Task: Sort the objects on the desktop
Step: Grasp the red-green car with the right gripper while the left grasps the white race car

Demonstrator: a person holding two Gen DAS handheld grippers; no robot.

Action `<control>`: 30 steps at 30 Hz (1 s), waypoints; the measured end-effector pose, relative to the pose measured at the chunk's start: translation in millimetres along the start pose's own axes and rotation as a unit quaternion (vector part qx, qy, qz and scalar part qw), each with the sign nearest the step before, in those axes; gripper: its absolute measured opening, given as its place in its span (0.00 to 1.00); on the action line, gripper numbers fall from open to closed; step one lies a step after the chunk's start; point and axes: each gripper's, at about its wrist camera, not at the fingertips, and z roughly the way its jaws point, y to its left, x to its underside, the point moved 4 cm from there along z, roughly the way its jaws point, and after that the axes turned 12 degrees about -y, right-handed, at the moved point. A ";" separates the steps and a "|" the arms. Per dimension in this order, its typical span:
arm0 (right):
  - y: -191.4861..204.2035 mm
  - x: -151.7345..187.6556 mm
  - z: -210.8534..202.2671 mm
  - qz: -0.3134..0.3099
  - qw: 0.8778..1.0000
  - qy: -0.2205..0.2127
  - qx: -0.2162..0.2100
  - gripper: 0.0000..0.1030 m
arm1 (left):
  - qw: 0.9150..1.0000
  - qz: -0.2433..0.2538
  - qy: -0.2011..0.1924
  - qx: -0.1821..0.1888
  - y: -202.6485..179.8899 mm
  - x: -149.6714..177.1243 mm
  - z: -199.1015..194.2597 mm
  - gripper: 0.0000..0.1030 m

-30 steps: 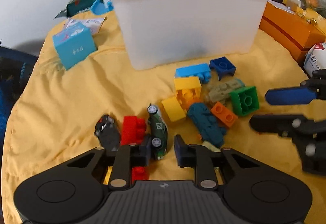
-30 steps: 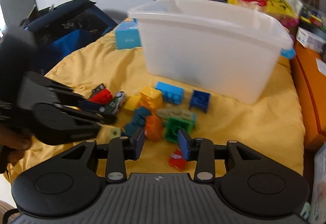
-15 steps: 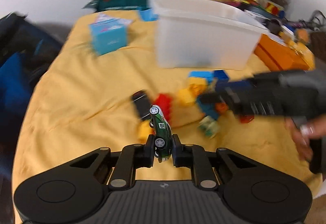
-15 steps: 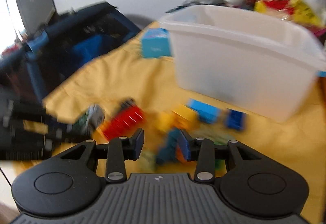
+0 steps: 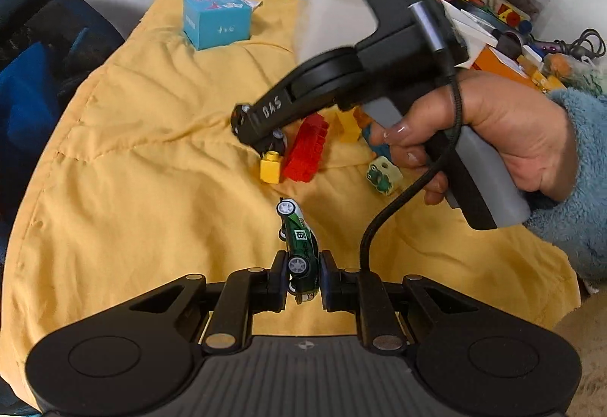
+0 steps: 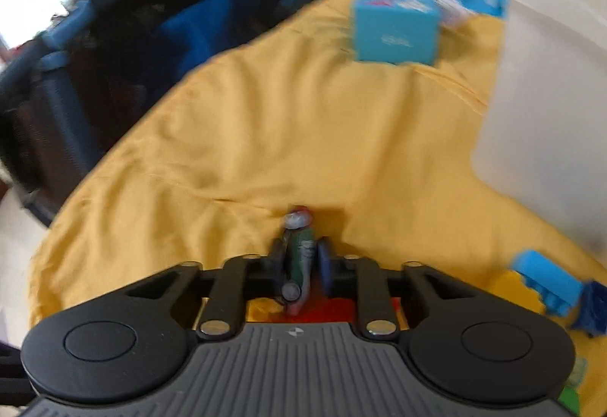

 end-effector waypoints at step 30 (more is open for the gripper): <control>-36.9 137.9 -176.2 -0.032 0.979 -0.035 0.199 0.38 | 0.993 0.062 0.028 0.097 -69.3 -2.0 48.7 0.45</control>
